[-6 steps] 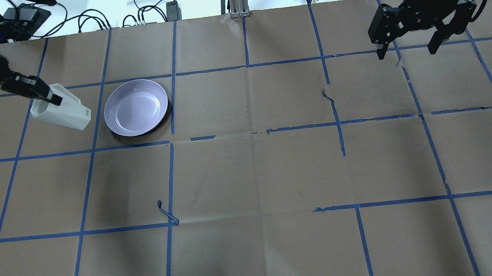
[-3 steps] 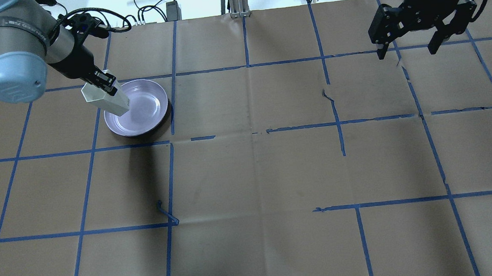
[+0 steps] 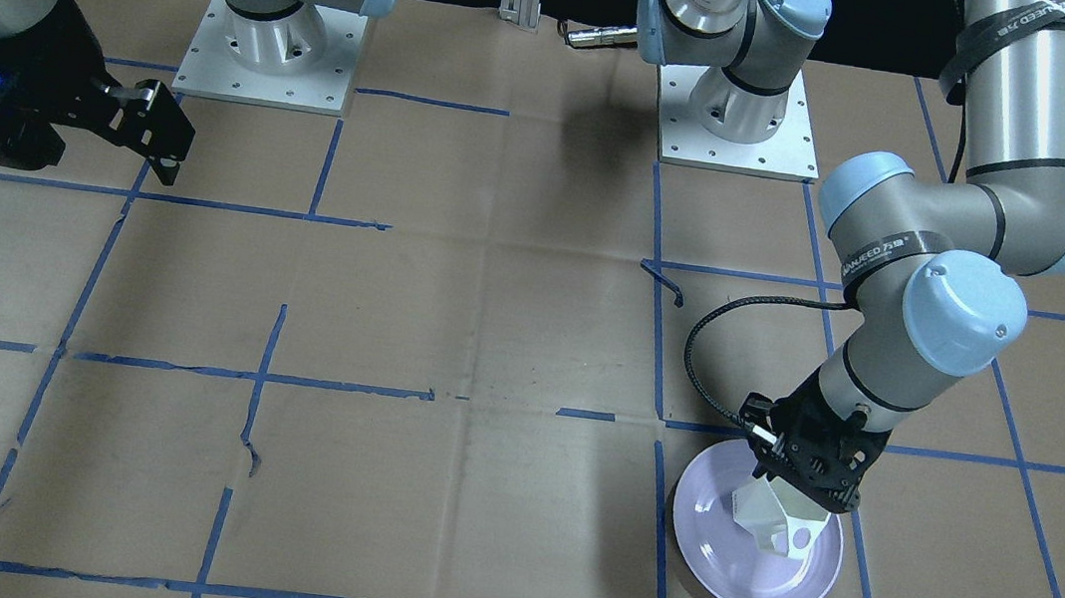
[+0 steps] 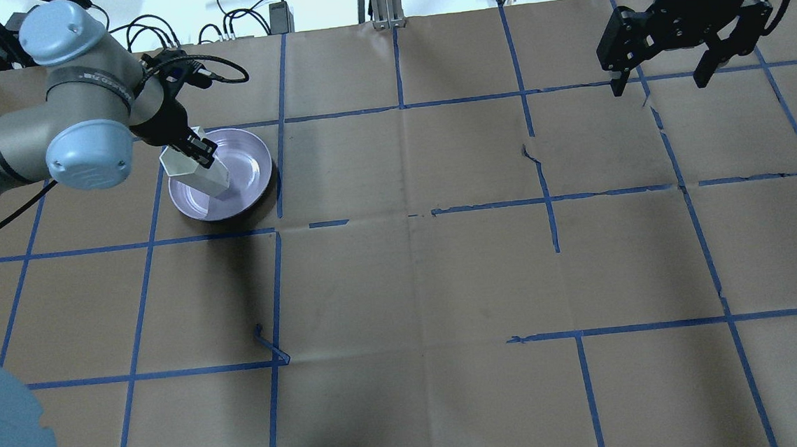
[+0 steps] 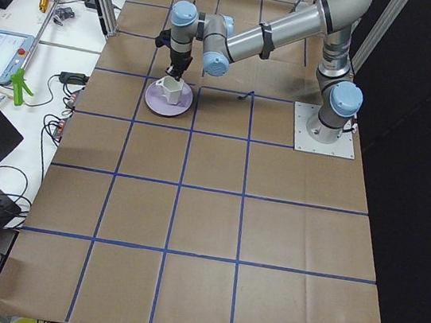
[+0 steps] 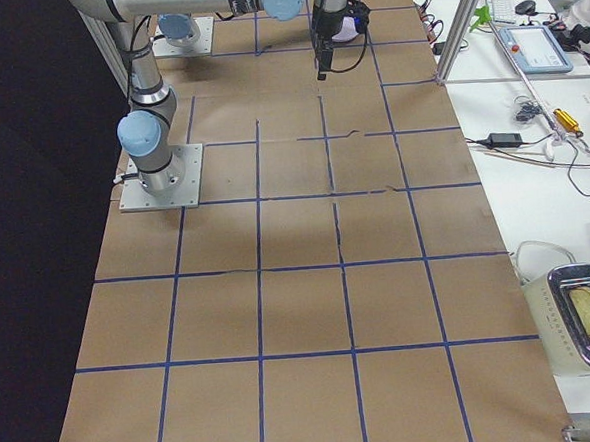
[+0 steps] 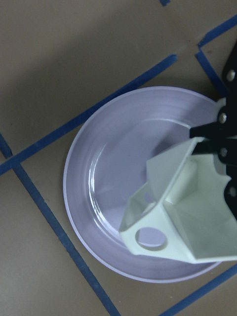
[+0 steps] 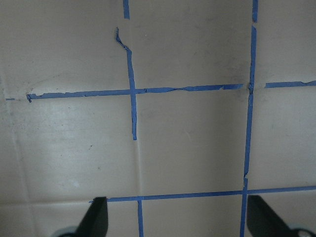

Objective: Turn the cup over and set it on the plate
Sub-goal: 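Carry the upright mug with the left gripper over the plate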

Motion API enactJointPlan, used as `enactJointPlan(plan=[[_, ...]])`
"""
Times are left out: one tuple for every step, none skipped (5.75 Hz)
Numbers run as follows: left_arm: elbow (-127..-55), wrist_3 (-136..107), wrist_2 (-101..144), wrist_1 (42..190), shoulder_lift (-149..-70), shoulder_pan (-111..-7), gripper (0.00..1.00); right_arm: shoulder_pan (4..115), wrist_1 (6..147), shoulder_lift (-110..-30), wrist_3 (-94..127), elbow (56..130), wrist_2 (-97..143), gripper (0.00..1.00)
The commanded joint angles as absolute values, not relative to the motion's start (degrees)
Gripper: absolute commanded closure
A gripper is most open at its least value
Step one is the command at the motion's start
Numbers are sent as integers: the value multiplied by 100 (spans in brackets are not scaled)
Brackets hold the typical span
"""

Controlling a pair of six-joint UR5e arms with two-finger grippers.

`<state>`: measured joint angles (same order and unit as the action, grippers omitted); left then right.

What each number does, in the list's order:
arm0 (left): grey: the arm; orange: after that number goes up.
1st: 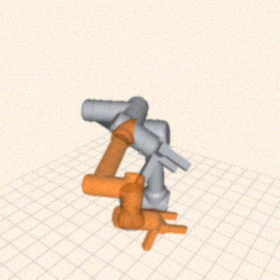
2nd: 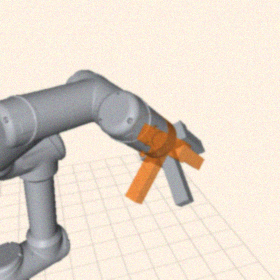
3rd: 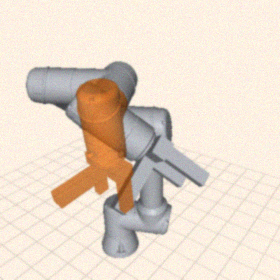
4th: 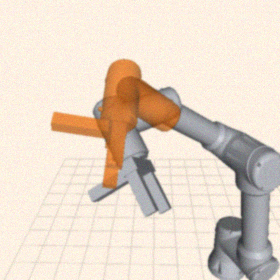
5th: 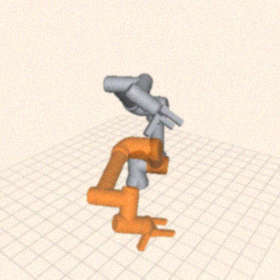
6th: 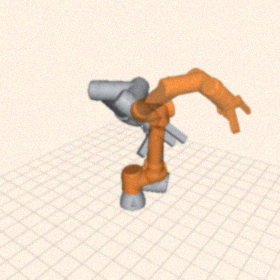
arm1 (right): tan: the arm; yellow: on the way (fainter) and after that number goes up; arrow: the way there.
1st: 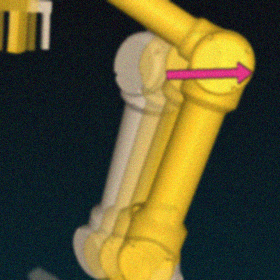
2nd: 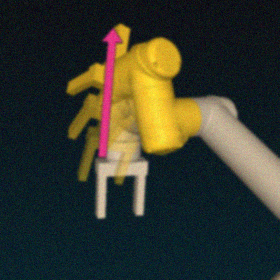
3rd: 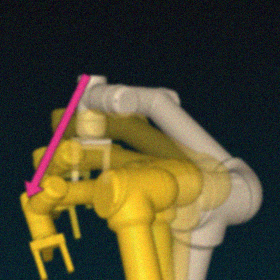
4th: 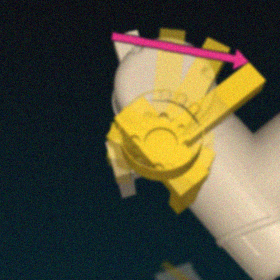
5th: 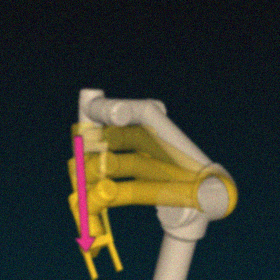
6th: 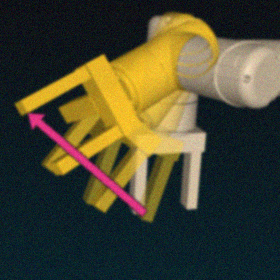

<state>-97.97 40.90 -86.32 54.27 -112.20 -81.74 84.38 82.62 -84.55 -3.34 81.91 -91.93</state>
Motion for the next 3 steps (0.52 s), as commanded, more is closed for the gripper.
enactJointPlan(plan=[[-9782,4026,-8657,5317,-11285,-8235,2,8438,8262,-8455,-334,8191,-9193,0],[-9713,4008,-8657,5404,-11146,-8235,1,8438,8262,-8455,-334,8191,-9193,0],[-9677,3668,-8657,5666,-10901,-8253,1,8438,8262,-8455,-334,8191,-9193,0]])
